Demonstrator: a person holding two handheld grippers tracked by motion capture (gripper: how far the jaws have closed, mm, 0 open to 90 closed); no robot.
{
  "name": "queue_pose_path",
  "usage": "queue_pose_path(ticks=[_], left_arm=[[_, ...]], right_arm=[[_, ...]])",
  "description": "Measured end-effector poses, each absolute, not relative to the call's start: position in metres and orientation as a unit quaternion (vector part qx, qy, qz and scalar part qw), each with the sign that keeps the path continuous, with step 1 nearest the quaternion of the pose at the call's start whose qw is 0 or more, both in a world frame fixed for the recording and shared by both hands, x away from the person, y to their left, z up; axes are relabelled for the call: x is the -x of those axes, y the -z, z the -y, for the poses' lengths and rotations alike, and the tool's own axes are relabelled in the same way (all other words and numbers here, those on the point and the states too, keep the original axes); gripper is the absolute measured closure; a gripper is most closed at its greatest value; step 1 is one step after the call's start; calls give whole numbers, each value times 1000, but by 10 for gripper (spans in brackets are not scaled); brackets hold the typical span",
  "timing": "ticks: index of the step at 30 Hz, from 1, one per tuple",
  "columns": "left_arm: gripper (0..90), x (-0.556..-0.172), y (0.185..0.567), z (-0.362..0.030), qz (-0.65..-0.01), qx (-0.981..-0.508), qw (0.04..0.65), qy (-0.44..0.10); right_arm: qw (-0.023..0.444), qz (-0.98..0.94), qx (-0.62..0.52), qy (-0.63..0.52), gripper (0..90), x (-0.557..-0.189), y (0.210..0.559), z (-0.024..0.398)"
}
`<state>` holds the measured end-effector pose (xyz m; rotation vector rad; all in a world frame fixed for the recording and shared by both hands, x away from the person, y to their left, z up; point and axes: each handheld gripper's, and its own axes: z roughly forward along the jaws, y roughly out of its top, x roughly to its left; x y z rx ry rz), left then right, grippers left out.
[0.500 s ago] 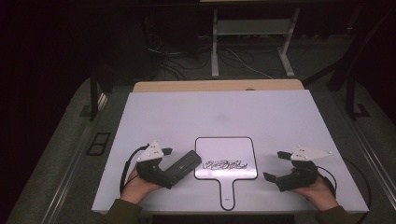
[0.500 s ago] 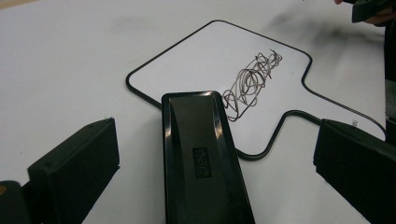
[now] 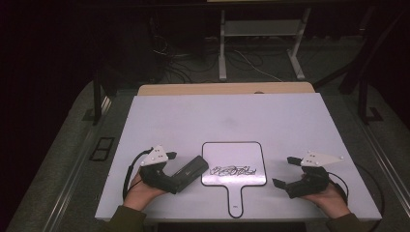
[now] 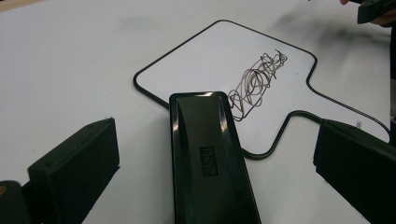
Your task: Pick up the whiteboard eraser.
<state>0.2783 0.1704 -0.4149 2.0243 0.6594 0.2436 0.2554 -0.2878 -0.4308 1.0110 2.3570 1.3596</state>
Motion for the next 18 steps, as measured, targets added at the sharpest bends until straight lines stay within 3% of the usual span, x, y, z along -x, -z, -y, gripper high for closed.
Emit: queue_pose_path(ticks=[18], left_arm=[[0, -285, 411, -161, -266, -836, 469, -102]], right_arm=[[117, -807, -345, -465, 0, -256, 431, 287]])
